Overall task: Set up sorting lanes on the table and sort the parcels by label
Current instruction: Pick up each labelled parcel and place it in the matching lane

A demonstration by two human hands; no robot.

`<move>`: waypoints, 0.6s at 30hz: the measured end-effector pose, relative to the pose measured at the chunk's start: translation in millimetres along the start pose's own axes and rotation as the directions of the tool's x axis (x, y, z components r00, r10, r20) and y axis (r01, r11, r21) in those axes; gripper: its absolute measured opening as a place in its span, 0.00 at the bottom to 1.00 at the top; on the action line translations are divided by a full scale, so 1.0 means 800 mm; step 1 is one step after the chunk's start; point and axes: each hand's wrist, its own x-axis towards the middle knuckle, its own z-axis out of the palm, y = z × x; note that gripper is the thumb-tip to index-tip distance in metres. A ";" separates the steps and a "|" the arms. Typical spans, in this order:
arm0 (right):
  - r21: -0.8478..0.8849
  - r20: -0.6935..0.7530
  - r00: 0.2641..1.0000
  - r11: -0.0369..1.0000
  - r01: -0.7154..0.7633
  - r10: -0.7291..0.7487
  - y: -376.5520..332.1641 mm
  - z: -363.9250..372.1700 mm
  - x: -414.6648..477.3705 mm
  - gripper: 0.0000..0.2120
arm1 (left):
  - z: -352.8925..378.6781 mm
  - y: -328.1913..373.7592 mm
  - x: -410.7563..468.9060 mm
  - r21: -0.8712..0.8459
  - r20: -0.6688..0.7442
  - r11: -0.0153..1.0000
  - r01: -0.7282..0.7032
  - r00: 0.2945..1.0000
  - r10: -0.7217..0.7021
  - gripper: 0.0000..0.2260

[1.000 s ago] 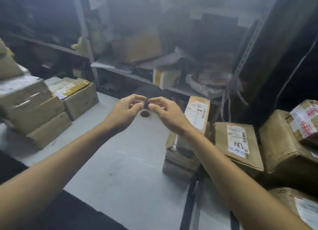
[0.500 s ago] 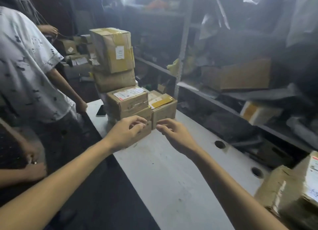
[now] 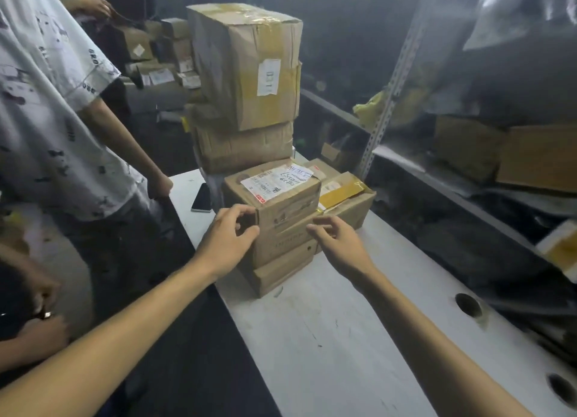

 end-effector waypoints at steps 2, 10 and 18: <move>0.032 -0.033 0.999 0.999 -0.037 0.038 0.001 0.009 0.044 0.14 | 0.001 -0.006 0.030 0.032 -0.060 0.999 0.024 0.998 -0.022 0.06; 0.098 -0.206 0.972 0.991 -0.090 0.109 -0.004 0.032 0.150 0.23 | 0.006 -0.013 0.093 -0.140 -0.291 0.968 0.206 0.926 -0.239 0.12; 0.211 -0.207 0.973 0.976 -0.058 0.103 0.002 0.039 0.166 0.16 | 0.037 -0.010 0.101 -0.284 -0.131 0.873 0.396 0.886 -0.445 0.36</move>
